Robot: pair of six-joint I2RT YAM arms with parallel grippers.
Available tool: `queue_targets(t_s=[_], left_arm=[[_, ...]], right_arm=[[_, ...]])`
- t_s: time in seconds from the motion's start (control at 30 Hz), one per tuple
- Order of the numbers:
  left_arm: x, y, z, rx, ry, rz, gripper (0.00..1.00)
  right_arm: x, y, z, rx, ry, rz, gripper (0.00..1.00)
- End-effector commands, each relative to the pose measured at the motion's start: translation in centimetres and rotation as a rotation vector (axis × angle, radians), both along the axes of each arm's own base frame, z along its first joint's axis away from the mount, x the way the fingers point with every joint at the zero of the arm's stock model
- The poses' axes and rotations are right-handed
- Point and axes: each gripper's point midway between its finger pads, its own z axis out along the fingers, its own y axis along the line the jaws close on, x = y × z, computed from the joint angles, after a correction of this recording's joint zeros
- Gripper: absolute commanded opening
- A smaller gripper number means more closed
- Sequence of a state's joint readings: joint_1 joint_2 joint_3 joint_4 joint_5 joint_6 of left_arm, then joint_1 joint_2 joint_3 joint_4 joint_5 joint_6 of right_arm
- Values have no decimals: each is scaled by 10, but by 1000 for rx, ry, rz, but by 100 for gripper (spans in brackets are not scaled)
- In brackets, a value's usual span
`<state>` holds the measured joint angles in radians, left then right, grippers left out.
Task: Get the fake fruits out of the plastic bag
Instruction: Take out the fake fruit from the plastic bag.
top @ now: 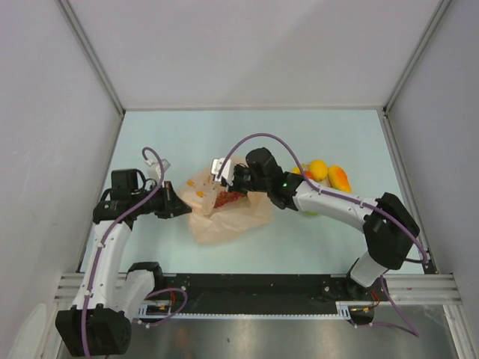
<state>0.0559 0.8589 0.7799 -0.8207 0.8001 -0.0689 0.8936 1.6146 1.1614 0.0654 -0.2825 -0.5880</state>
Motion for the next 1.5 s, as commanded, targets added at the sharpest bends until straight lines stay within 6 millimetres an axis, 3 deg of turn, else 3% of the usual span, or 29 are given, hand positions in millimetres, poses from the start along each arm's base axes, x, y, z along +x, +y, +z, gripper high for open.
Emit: queue_targets(t_s=[0.0,0.07,0.13,0.23,0.43,0.53,0.63,0.7,0.77,0.83,0.87,0.9,1.0,1.07,1.1,1.33,1.43,1.47], left_arm=[[8,-2,22,-25,-82,-32,0],[8,-2,21,-20,-81,-34,0],[6,-1,18,-15,-81,-40,0],[5,-1,12,-23,-64,-35,0],[6,2,3,-33,-25,-11,0],[9,4,4,-35,-16,-2,0],[11,6,7,-31,-23,2,0],[13,7,6,-32,-23,5,0],[15,6,7,-40,-23,5,0],[17,6,10,-42,-31,3,0],[19,5,11,-46,-31,2,0],[21,5,15,-49,-43,1,0],[33,4,24,-64,-74,8,0],[41,5,29,-74,-85,18,0],[49,5,34,-76,-105,19,0],[85,5,49,-98,-143,43,0],[106,7,59,-118,-152,77,0],[113,8,61,-121,-160,83,0]], right_arm=[[-14,5,-31,-129,-7,91,37],[-1,0,-51,-194,-38,92,50],[11,-8,-79,-279,-62,91,51],[31,-17,-95,-322,-59,82,55],[45,-18,-119,-373,-55,104,61],[49,-17,-136,-392,-40,97,54],[52,-14,-139,-378,-28,86,35],[50,-11,-134,-356,-22,97,16],[46,-1,-116,-297,-7,105,6],[43,5,-77,-210,-17,105,3],[35,9,-58,-156,7,116,1],[28,10,-26,-99,-11,126,0],[2,7,35,8,-18,156,0],[-14,5,57,40,-10,176,0],[-24,-2,78,66,-26,182,0],[-65,-31,138,117,-68,175,0],[-68,-58,142,64,-90,122,0],[-65,-72,135,25,-67,88,0]])
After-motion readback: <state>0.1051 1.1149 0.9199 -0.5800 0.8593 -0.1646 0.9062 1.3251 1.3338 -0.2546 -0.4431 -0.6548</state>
